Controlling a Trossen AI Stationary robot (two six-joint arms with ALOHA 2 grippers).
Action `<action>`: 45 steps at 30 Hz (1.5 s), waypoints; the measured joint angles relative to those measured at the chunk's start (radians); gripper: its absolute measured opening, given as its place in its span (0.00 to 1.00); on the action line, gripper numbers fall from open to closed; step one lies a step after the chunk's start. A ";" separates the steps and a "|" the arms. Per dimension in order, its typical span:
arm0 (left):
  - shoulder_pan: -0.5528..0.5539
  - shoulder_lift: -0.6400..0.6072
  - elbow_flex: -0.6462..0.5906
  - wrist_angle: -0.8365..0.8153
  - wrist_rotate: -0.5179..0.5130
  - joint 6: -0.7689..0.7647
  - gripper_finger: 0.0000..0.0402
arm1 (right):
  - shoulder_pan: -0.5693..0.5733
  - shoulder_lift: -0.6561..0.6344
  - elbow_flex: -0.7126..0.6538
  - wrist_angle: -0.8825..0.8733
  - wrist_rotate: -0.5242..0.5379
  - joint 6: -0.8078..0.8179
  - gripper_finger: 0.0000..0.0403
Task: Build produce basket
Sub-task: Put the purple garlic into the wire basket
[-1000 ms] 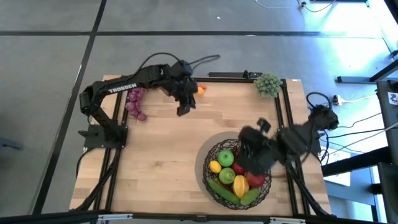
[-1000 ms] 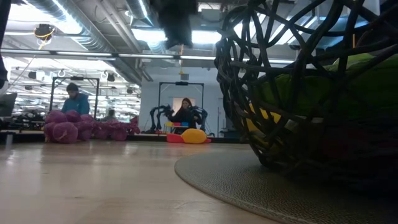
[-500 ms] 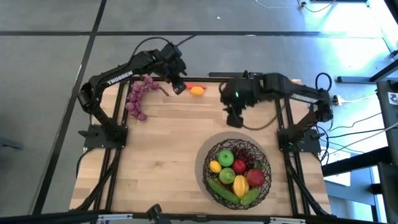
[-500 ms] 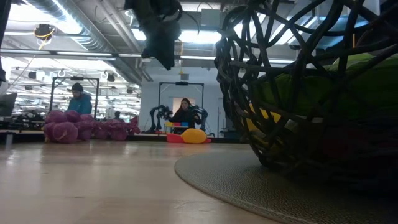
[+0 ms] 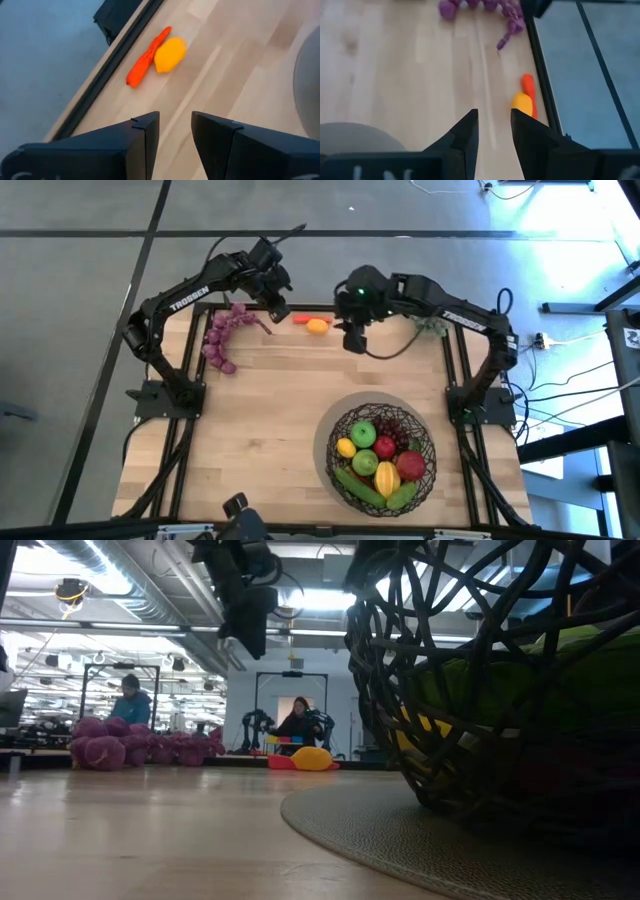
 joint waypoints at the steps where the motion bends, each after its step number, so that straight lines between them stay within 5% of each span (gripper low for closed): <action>1: 0.003 0.000 0.000 0.000 0.000 0.021 0.26 | -0.011 0.008 0.000 0.003 0.000 0.002 0.28; 4: 0.017 0.000 0.000 0.000 -0.039 0.038 0.26 | -0.036 0.033 0.000 0.003 0.000 0.004 0.28; 11: 0.069 0.000 0.000 -0.081 -0.318 -0.127 0.26 | -0.064 0.051 0.000 0.015 0.001 0.005 0.28; 25: 0.207 0.001 -0.176 -0.149 -0.327 -0.245 0.26 | -0.069 0.051 0.000 0.053 0.001 0.002 0.28; 35: 0.219 0.001 -0.402 0.005 -0.328 -0.169 0.26 | -0.069 0.050 0.000 0.052 0.001 0.001 0.28; 45: 0.228 0.001 -0.458 0.097 -0.401 -0.164 0.26 | -0.069 0.050 0.000 0.052 0.001 0.001 0.28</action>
